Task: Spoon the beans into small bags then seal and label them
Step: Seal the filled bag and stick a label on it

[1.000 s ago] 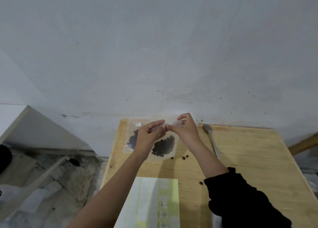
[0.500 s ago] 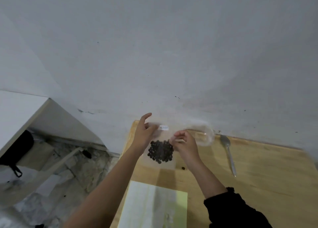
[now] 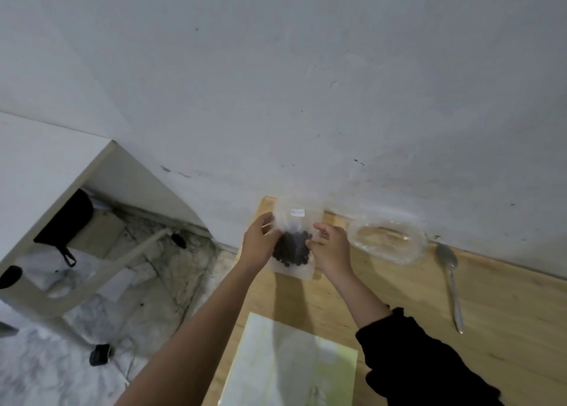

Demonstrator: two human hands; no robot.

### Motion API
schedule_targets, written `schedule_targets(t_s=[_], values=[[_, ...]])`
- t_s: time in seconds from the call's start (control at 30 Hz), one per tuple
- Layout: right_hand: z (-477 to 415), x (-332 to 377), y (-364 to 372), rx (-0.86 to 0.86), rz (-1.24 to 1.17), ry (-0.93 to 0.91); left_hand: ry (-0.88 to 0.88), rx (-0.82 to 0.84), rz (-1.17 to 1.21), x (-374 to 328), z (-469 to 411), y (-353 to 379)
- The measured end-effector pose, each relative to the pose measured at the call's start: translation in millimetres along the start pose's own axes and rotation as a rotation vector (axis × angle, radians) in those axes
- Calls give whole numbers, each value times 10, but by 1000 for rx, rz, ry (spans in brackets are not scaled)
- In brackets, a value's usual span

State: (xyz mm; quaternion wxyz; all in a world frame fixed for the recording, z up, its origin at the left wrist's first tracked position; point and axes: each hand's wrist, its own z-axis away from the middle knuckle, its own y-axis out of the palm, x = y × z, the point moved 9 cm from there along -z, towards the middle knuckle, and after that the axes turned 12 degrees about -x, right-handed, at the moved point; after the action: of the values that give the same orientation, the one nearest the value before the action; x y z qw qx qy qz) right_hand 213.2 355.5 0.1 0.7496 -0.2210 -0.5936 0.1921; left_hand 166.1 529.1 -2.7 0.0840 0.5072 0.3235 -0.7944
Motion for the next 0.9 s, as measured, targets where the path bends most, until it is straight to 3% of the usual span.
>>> schedule_targets(t_s=[0.23, 0.37, 0.57, 0.7, 0.9], values=[[43, -10, 121, 105, 143, -40, 33, 107, -276, -23, -53, 221], [142, 33, -68, 97, 134, -62, 122, 53, -305, -139, 56, 234], [409, 28, -978, -195, -45, -45, 324, 55, -98, -598, 714, 482], [819, -343, -1722, -428, -103, 27, 421, 238, -35, -632, 1404, 923], [1777, -1422, -2535, -667, -24, 321, 428, 541, -113, -217, 2401, 1492]])
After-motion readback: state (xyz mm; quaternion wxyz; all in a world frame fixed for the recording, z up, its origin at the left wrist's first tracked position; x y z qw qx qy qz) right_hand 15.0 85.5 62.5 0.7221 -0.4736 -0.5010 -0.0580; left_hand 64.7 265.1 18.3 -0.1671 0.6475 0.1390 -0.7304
